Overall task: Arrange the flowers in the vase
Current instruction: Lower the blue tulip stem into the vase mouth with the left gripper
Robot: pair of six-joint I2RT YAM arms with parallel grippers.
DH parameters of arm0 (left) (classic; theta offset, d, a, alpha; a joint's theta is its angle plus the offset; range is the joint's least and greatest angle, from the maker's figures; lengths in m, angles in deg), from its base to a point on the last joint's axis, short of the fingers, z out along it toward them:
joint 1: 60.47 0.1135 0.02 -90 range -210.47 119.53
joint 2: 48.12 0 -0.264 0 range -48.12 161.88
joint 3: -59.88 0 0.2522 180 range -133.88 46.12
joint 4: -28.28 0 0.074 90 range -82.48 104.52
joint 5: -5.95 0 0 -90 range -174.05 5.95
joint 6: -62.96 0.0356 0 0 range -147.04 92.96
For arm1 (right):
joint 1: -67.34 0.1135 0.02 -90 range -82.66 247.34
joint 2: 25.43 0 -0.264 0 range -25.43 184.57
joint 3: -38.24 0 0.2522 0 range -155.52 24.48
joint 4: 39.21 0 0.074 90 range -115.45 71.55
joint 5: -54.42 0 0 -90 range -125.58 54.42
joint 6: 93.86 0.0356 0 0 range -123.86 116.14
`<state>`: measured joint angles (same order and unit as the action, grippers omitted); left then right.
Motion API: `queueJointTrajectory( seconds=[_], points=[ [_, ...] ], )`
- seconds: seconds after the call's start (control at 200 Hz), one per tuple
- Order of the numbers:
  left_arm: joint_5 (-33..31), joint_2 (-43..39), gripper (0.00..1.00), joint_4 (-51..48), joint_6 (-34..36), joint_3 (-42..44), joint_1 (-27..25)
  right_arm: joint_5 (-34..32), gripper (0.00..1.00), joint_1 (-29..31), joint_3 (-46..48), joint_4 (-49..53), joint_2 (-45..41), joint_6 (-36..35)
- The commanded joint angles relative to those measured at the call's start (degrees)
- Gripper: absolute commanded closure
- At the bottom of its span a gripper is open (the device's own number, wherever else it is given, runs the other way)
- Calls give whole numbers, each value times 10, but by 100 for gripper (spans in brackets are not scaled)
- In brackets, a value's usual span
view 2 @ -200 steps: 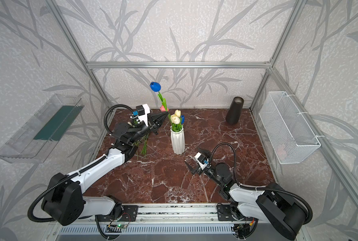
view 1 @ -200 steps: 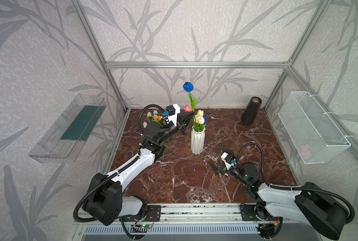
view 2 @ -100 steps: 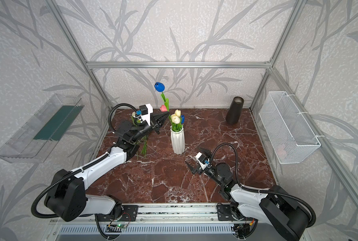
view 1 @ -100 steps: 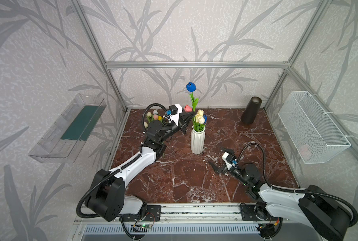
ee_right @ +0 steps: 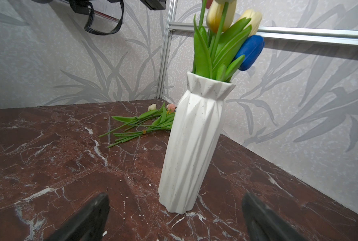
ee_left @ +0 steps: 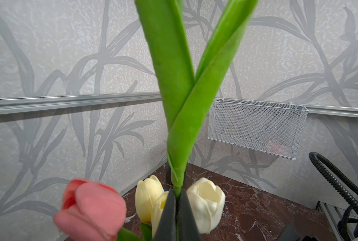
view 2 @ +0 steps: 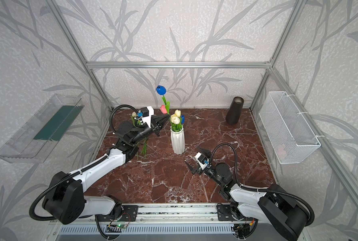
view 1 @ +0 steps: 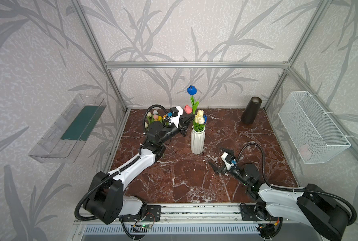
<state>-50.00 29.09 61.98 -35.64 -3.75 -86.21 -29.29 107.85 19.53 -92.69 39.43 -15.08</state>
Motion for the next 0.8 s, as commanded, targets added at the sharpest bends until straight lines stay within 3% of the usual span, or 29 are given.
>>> queueJointTrajectory(
  seconds=[0.0, 0.535, 0.795],
  points=[
    [-6, -9, 100, 4, 9, 11, -4, -1, 1, 3, -3, -16, 1, 1],
    [-8, 71, 100, 79, -17, 4, -13, -1, 1, 4, -3, -16, 0, 0],
    [-18, 36, 100, 40, 5, 37, -18, -5, 1, 3, -3, -14, 2, 0]
  ],
)
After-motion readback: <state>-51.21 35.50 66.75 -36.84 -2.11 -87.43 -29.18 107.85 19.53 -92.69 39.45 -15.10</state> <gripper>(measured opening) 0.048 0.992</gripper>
